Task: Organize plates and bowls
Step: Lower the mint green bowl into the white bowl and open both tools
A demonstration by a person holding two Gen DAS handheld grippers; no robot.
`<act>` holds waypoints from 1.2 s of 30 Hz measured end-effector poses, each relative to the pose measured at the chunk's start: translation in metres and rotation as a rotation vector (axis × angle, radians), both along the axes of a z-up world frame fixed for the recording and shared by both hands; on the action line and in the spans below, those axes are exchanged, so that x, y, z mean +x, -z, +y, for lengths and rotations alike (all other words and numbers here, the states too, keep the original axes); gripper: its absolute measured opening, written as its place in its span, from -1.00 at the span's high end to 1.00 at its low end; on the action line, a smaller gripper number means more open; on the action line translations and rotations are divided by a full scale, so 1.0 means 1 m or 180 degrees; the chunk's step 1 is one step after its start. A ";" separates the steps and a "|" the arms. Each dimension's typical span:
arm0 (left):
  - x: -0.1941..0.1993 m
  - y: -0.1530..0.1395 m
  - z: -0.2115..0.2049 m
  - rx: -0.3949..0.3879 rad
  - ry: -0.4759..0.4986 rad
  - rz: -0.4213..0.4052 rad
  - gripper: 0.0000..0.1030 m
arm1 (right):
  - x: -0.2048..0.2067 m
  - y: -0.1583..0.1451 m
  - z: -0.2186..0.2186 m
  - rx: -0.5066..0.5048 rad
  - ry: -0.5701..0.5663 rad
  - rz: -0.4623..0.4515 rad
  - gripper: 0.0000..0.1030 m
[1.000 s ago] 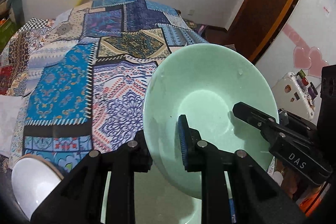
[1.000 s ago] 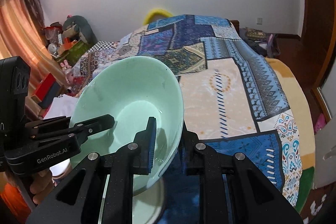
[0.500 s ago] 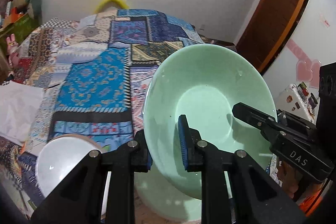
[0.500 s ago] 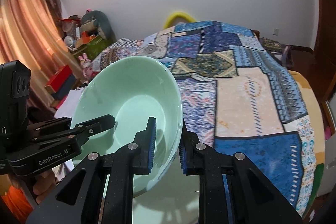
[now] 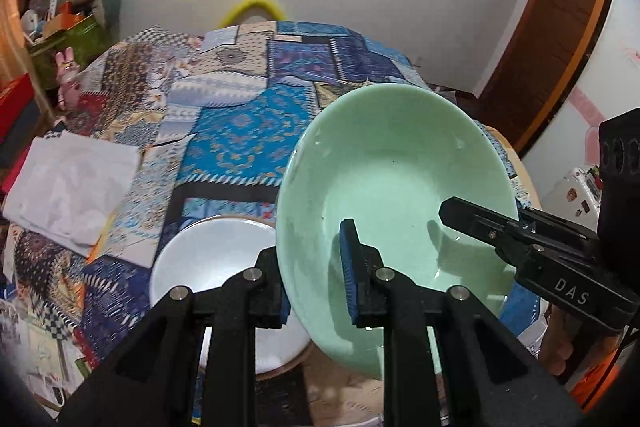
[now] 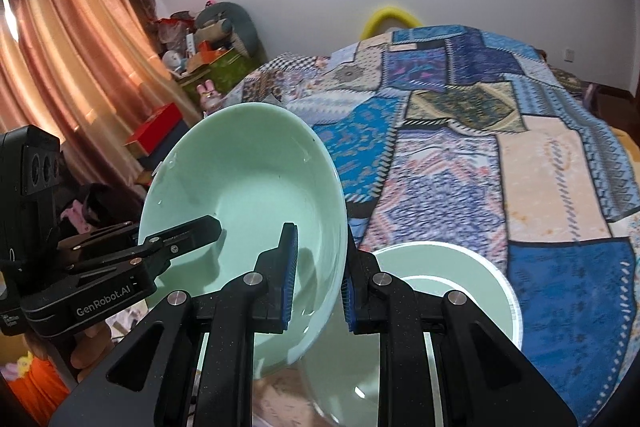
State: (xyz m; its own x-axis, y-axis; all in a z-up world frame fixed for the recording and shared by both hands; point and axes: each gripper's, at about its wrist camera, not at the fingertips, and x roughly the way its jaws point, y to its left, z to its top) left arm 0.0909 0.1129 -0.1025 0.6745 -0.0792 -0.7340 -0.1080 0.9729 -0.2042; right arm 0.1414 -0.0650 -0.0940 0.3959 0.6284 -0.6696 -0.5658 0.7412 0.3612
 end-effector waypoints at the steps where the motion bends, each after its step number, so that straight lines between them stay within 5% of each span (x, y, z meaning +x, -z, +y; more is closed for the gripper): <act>1: -0.003 0.001 0.004 0.0000 -0.0023 0.0002 0.60 | -0.002 0.001 0.004 0.0002 -0.0019 0.0008 0.65; 17: -0.035 0.039 0.062 -0.0011 -0.0386 0.0057 0.60 | -0.016 0.035 0.062 -0.0068 -0.0283 0.0261 0.65; 36: -0.025 0.082 0.088 0.0016 -0.0540 0.0171 0.60 | -0.018 0.071 0.086 -0.0086 -0.0275 0.0598 0.65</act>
